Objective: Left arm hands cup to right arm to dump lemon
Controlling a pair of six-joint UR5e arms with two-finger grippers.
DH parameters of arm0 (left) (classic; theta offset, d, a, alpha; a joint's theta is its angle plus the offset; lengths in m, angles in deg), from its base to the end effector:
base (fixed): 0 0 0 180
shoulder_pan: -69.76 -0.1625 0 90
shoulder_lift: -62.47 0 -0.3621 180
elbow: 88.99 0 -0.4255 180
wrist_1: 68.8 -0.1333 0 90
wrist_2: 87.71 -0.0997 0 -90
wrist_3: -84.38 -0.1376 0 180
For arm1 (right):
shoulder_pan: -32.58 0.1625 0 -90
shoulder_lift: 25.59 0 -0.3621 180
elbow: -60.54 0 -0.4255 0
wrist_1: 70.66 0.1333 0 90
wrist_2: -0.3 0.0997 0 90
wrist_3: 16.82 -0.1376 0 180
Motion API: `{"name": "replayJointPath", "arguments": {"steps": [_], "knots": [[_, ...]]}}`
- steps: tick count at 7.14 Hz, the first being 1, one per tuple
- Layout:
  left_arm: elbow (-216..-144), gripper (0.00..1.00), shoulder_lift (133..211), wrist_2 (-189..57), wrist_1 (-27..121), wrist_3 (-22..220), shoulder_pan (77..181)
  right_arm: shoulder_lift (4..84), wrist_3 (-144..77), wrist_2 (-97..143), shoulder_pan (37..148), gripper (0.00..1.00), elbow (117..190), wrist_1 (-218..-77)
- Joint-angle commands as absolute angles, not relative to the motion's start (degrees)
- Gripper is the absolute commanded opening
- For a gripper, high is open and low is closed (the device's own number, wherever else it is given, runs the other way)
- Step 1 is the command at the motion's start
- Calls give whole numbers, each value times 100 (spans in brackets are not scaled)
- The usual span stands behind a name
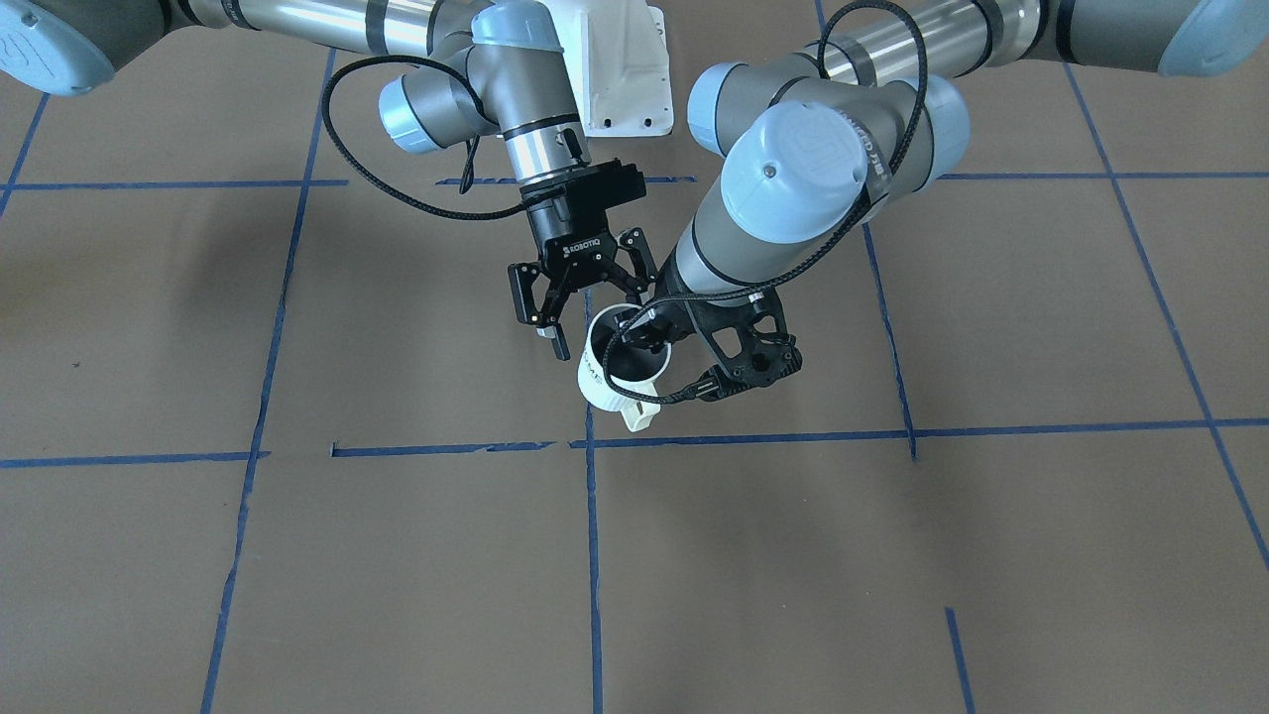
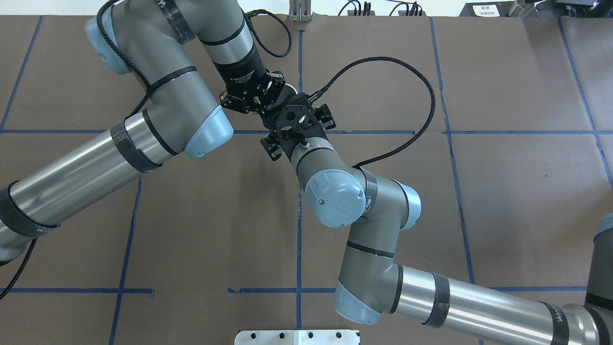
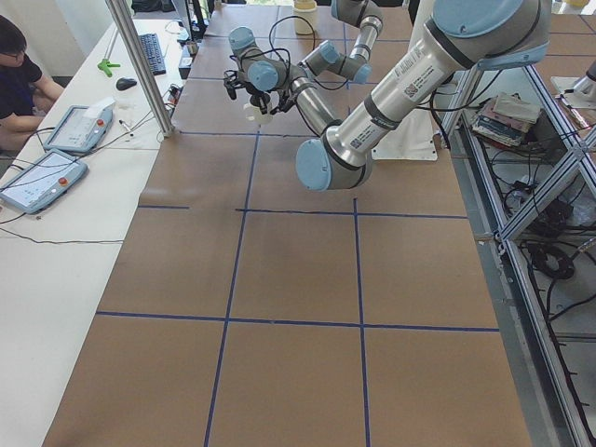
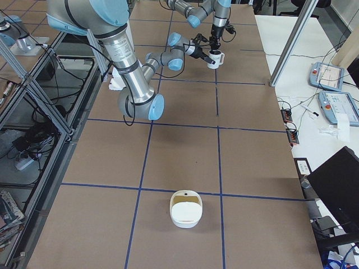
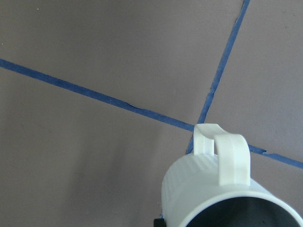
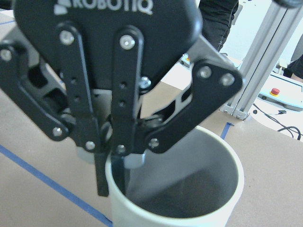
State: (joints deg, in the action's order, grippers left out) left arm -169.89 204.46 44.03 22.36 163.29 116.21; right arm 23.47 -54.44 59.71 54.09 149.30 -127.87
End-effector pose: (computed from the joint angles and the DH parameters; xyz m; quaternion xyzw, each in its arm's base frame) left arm 0.4797 -0.5651 0.1004 -0.1208 0.4661 -0.1358 0.8659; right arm -0.5838 -0.4486 0.1048 0.5128 -0.3279 -0.0567 0.7914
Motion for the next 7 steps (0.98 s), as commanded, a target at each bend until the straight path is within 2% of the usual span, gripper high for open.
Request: {"name": "replayJointPath", "arguments": {"steps": [1, 5, 7], "knots": [[-16739, 0, 20573, 4396, 2314, 16348, 11696, 2355, -5444, 5971, 5359, 100, 14931, -12788], [-16080, 0, 20741, 4378, 2665, 16113, 12142, 2363, -5443, 5980, 5350, 100, 14983, -12771], [-16105, 0, 20357, 4387, 2586, 15262, 12521, 2355, -5461, 6800, 5620, 99, 15124, -12849]]}}
